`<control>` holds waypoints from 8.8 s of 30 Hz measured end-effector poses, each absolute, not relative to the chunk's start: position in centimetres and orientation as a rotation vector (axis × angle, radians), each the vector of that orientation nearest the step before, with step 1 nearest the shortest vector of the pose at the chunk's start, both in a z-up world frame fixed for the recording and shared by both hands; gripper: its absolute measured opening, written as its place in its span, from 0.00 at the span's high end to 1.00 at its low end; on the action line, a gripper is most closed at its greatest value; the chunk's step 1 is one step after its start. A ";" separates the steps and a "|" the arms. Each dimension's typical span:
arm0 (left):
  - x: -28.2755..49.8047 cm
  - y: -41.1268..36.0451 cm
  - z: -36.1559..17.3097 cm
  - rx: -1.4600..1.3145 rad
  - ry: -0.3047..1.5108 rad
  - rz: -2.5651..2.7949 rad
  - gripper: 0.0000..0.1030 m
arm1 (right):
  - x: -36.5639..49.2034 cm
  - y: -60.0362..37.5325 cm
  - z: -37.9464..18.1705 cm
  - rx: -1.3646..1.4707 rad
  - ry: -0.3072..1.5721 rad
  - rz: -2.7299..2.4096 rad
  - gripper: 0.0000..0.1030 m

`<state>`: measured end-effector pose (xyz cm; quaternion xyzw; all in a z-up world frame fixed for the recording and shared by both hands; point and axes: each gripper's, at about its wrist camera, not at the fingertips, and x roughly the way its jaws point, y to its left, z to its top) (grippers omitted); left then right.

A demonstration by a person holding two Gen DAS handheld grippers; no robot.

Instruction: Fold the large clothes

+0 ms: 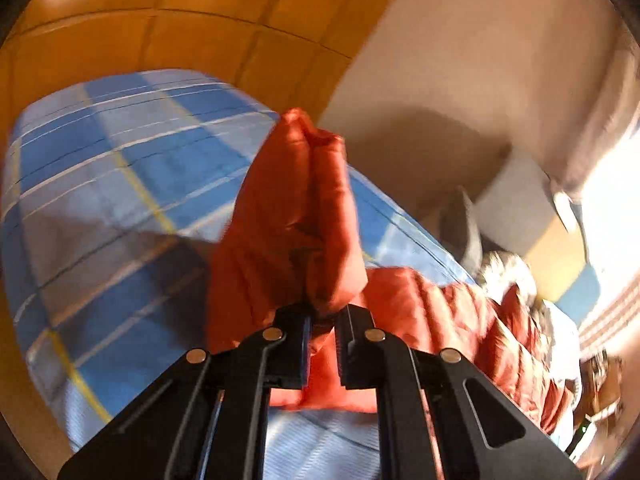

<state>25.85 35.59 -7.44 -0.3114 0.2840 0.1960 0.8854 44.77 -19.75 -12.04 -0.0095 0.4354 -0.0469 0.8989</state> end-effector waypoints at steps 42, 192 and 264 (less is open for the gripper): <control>43.0 -5.7 -5.7 -0.286 0.822 -0.487 0.93 | 45.3 -20.9 -12.4 0.038 0.895 -0.064 0.38; 40.8 13.0 -7.7 -0.212 0.715 -0.011 0.40 | 45.8 -13.1 -8.5 -0.004 0.837 0.152 0.10; 11.3 19.2 -12.9 -0.386 0.908 0.006 0.31 | 17.3 -36.0 -12.0 0.374 1.045 0.170 0.28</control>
